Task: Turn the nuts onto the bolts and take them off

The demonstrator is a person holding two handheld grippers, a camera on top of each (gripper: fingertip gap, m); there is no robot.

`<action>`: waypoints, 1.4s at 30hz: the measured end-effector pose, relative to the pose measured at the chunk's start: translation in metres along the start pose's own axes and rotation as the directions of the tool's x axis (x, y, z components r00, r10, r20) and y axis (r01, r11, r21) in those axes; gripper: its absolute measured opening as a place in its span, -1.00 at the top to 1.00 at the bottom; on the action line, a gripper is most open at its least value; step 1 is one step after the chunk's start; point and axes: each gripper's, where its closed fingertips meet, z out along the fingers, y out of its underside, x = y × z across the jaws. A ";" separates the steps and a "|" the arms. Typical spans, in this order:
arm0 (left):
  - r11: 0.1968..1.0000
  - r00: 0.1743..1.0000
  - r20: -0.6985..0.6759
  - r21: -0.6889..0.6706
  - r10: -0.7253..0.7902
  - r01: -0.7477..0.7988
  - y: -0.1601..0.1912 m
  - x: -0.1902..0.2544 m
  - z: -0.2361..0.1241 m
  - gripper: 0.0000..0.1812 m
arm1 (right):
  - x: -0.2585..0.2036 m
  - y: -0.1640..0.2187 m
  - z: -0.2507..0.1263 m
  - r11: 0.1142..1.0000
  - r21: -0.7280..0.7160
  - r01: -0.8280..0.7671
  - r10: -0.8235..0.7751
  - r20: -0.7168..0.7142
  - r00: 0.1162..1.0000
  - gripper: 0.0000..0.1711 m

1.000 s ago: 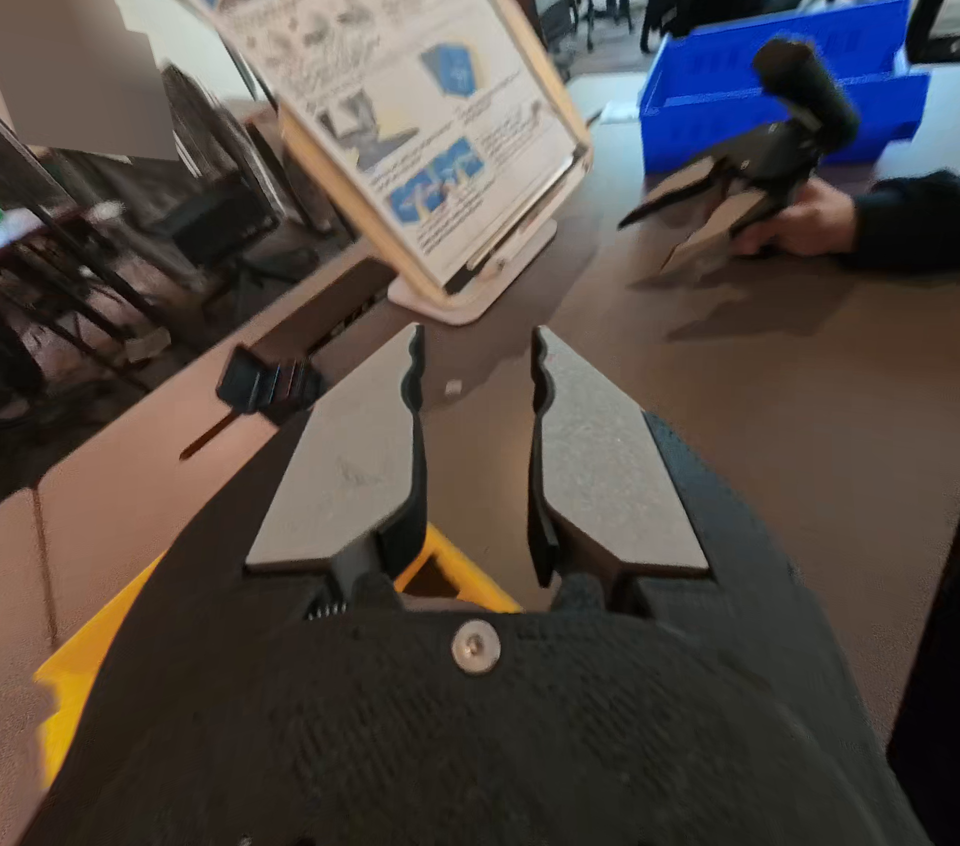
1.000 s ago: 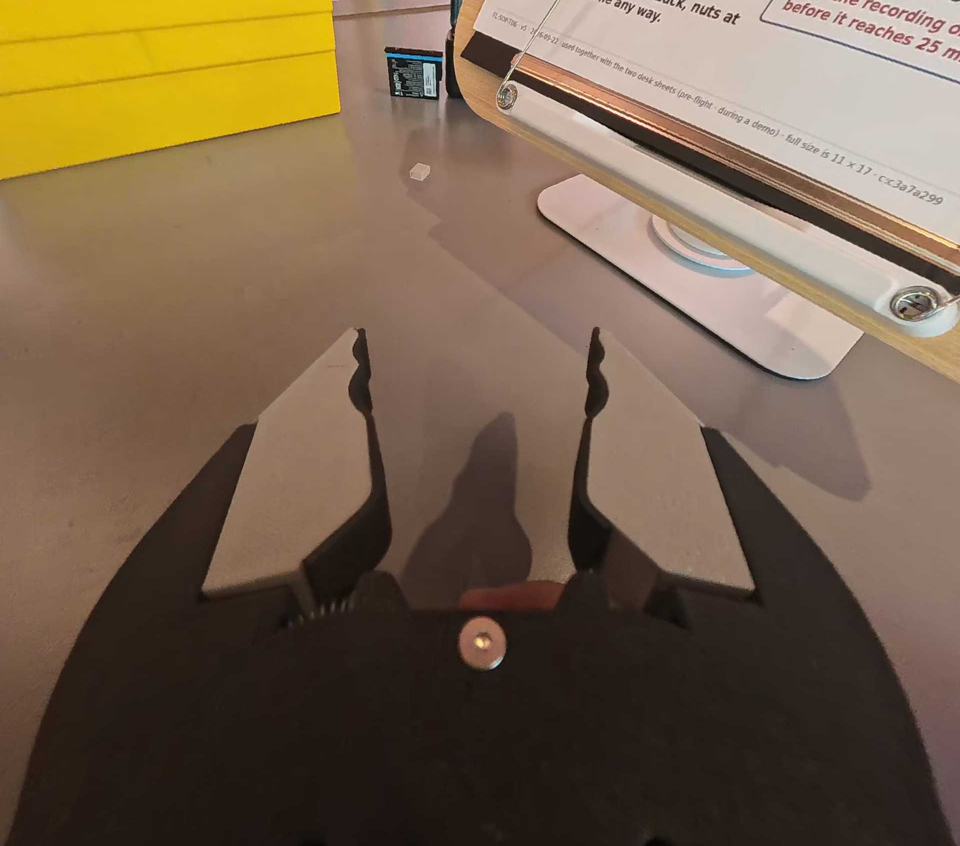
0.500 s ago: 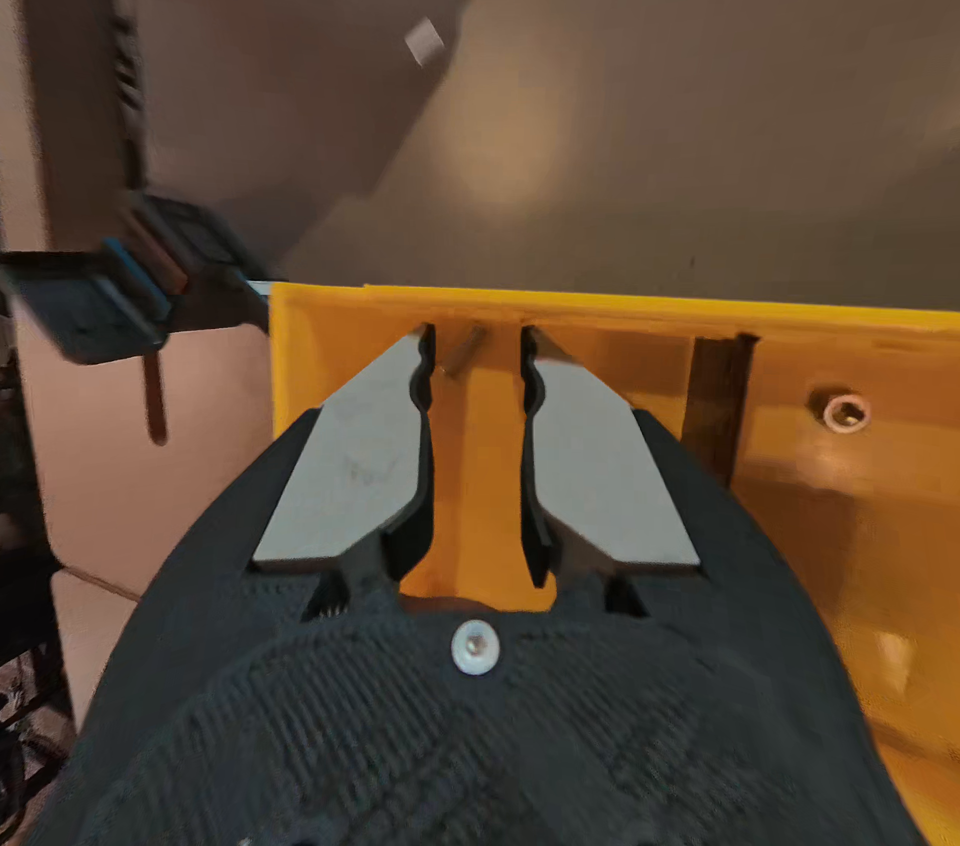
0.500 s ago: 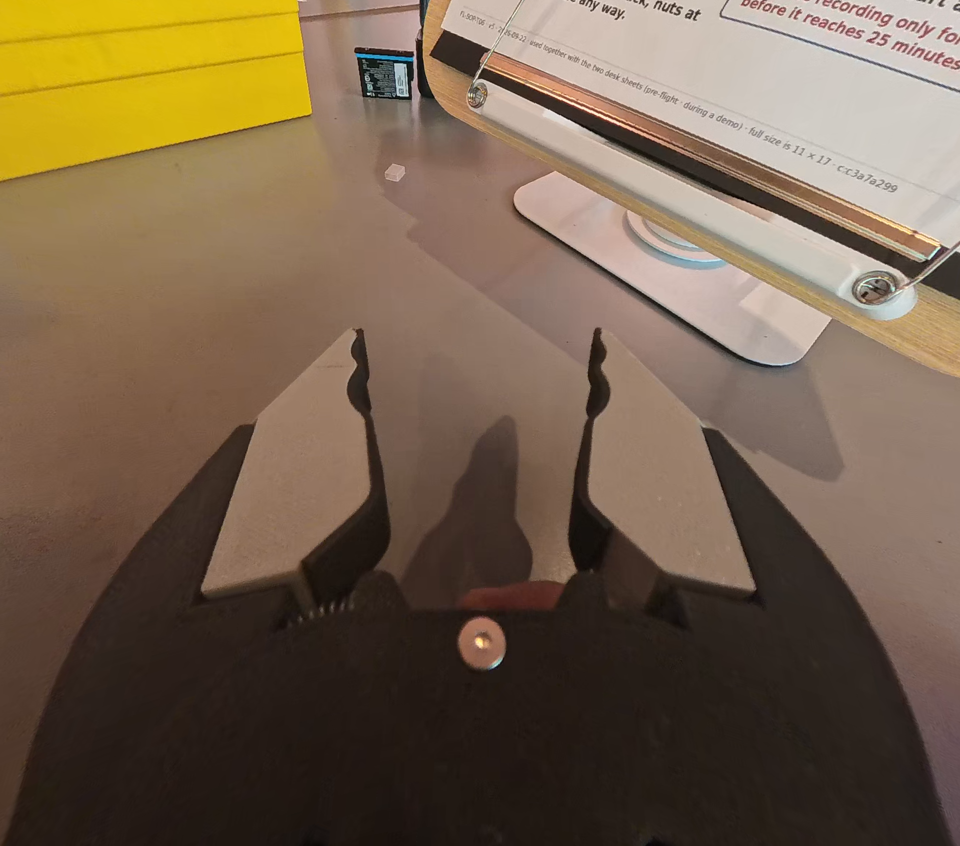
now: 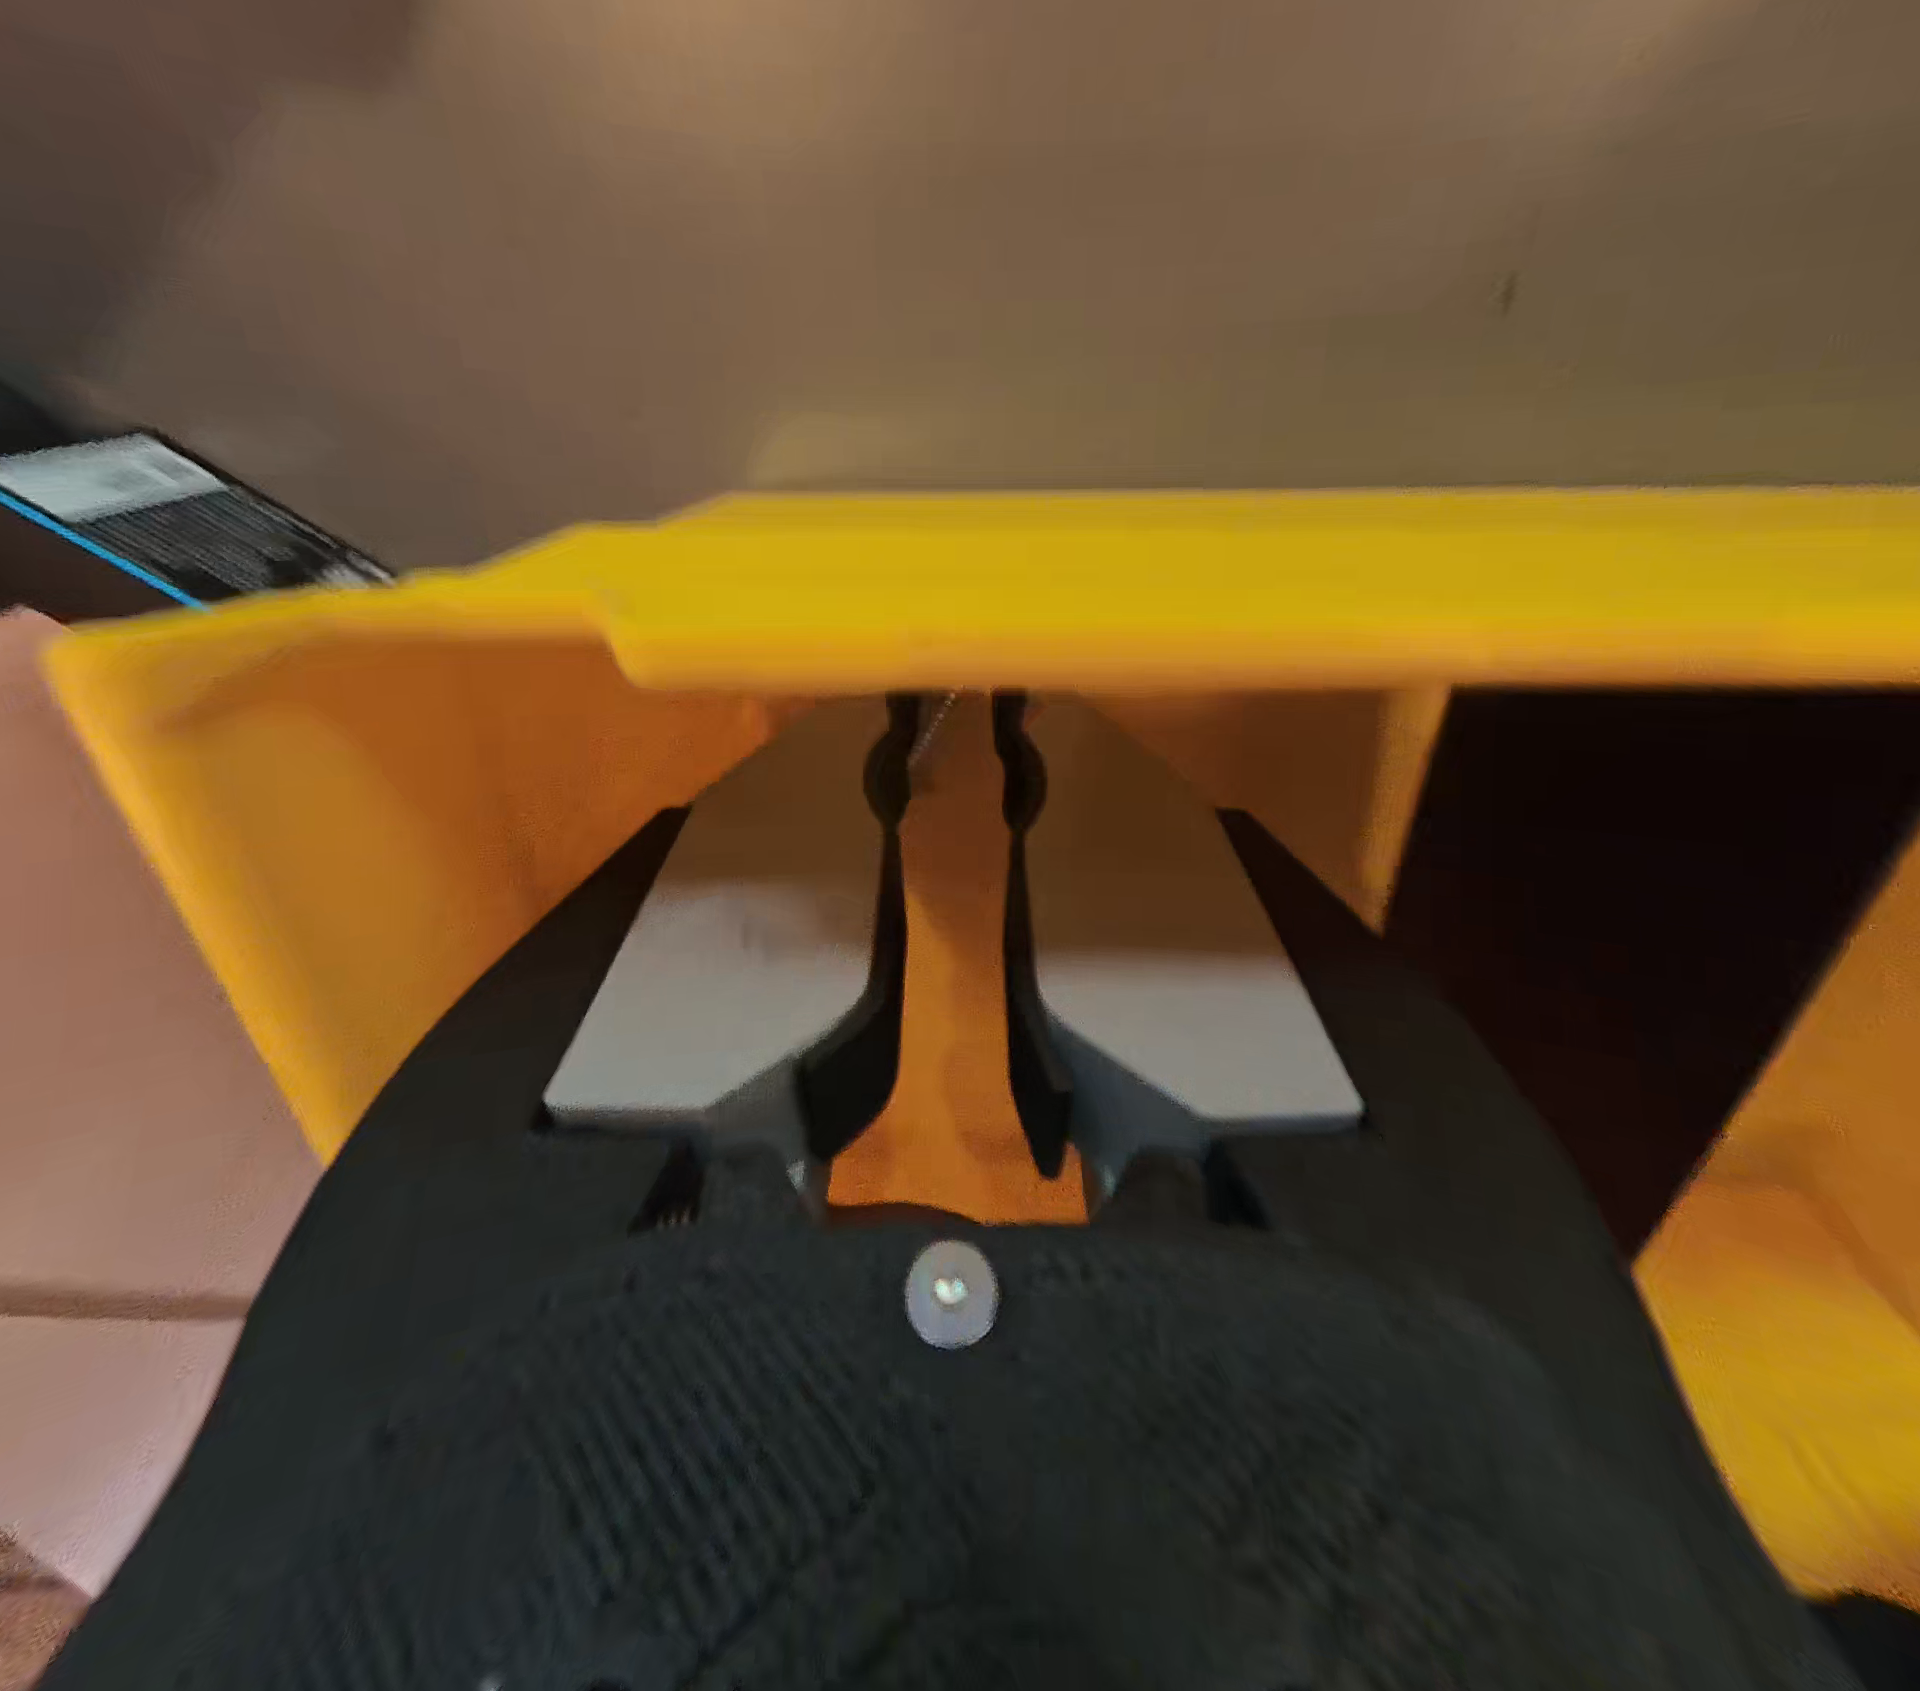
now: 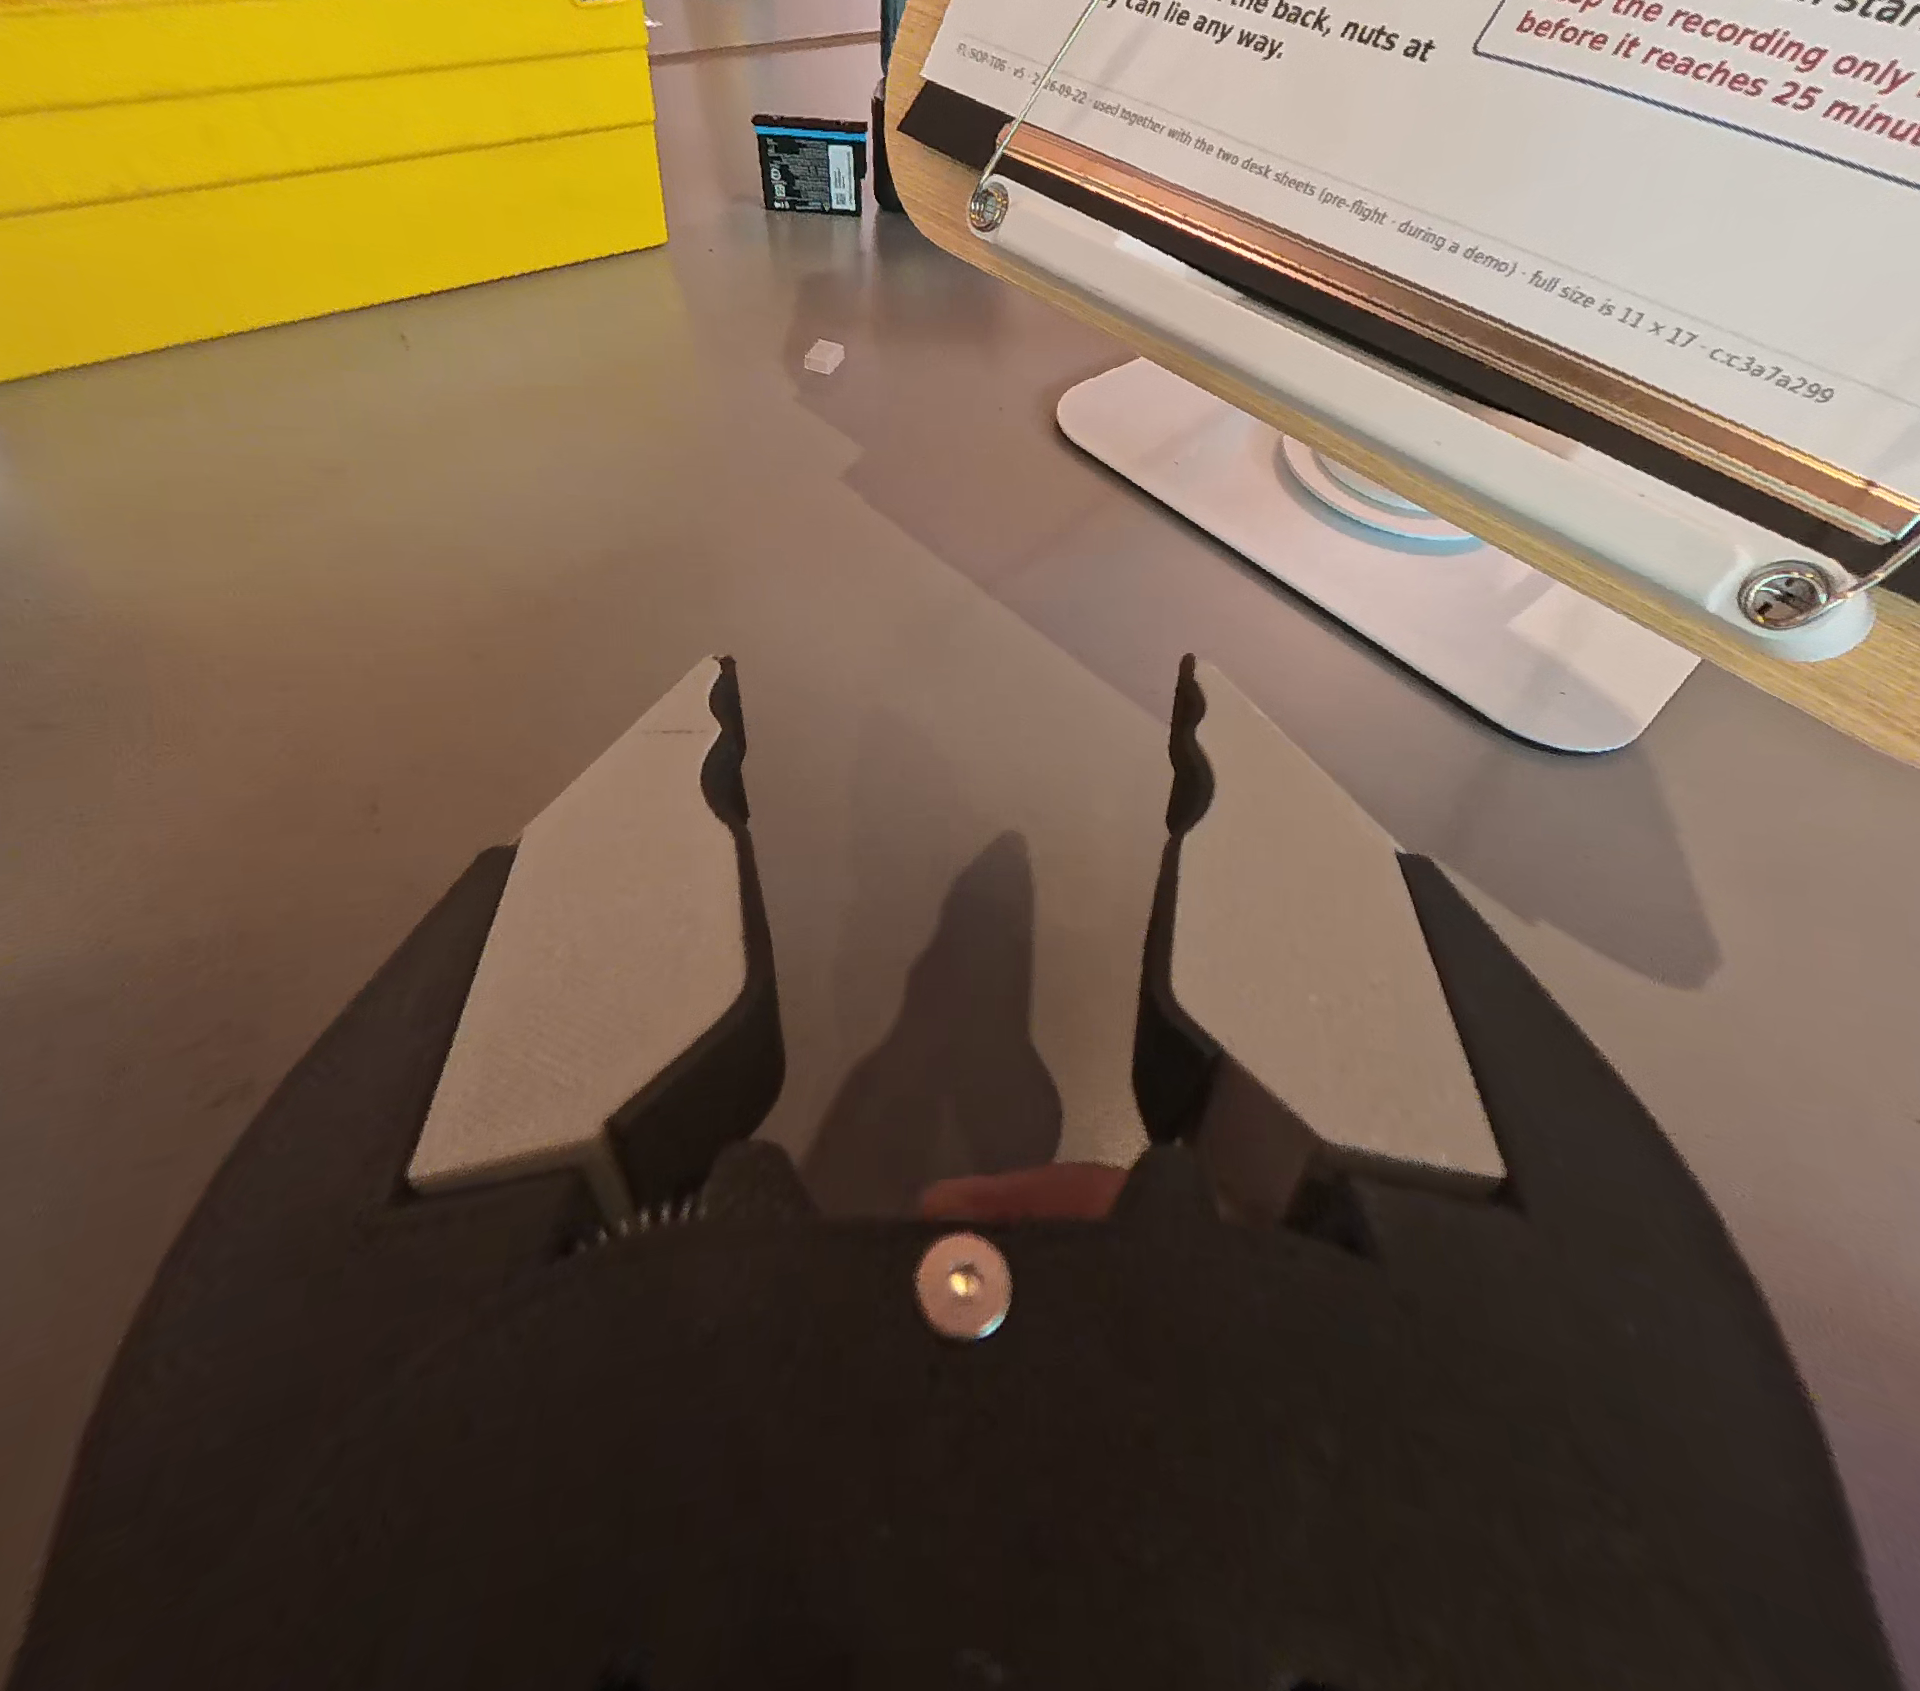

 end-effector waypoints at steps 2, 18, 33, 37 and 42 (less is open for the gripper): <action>0.998 1.000 0.024 -0.065 -0.006 0.007 0.015 -0.002 -0.001 0.87 | -0.001 -0.001 -0.001 1.000 0.005 0.007 -0.007 0.004 1.000 0.08; 0.998 0.996 0.086 -0.056 -0.014 0.019 0.023 -0.009 -0.002 0.90 | -0.004 -0.002 -0.001 1.000 0.014 -0.011 0.010 0.037 0.999 0.10; 0.879 0.711 0.616 0.477 -0.339 0.006 -0.064 -0.007 -0.206 0.92 | -0.031 -0.002 0.006 0.998 0.004 0.060 -0.060 0.129 0.990 0.19; 0.668 0.700 0.521 0.739 -0.489 -0.083 -0.171 0.050 -0.256 0.92 | -0.003 0.006 0.011 0.997 -0.073 0.016 -0.021 -0.062 0.998 0.23; 0.501 0.851 0.307 0.863 -0.426 -0.061 -0.294 0.107 -0.183 0.92 | 0.020 0.010 0.005 0.992 -0.119 0.052 -0.079 -0.240 0.967 0.05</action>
